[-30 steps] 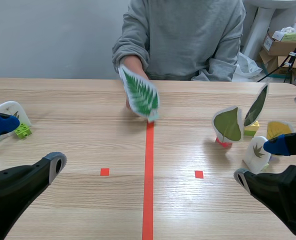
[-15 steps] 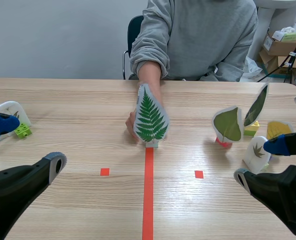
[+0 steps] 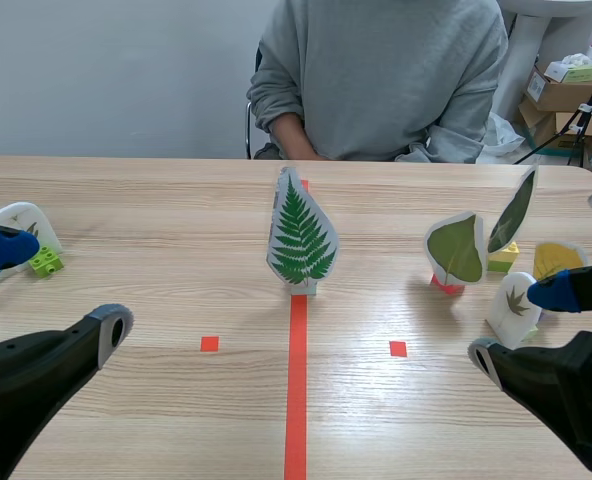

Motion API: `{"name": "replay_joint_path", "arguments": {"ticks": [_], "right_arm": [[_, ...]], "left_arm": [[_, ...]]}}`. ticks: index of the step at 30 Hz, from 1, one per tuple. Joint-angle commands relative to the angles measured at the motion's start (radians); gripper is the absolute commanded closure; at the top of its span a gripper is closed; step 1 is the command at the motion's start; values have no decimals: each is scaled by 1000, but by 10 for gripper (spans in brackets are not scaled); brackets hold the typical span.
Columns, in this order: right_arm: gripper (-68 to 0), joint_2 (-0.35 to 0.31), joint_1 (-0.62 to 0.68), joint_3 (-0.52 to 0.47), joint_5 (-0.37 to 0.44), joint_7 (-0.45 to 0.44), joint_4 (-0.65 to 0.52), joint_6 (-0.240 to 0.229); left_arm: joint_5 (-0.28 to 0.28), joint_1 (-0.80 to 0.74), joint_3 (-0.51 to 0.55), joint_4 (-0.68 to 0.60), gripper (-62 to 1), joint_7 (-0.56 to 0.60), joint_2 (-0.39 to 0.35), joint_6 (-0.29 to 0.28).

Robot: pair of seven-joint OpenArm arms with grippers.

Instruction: Do the leaf sorting experiment

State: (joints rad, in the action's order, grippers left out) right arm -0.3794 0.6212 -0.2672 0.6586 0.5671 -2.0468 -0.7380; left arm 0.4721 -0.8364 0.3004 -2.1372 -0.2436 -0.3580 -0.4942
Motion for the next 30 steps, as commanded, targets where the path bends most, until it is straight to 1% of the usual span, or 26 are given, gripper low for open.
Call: {"name": "replay_joint_path", "arguments": {"ticks": [1,25,28,30], "right_arm": [[-481,-8,-6,-6,6,-8,2,-8],[-481,-8,-6,-6,6,-8,2,-8],[-481,-8,-6,-6,6,-8,2,-8],[-481,-8,-6,-6,4,-8,2,-8]], "left_arm": [[3,3,2,-2,-623,7,-5,1],[3,3,2,-2,-623,6,-5,1],[2,9,2,-2,-623,-16,-5,1],[-13,22,2,-1,-623,-45,-6,1]]}}
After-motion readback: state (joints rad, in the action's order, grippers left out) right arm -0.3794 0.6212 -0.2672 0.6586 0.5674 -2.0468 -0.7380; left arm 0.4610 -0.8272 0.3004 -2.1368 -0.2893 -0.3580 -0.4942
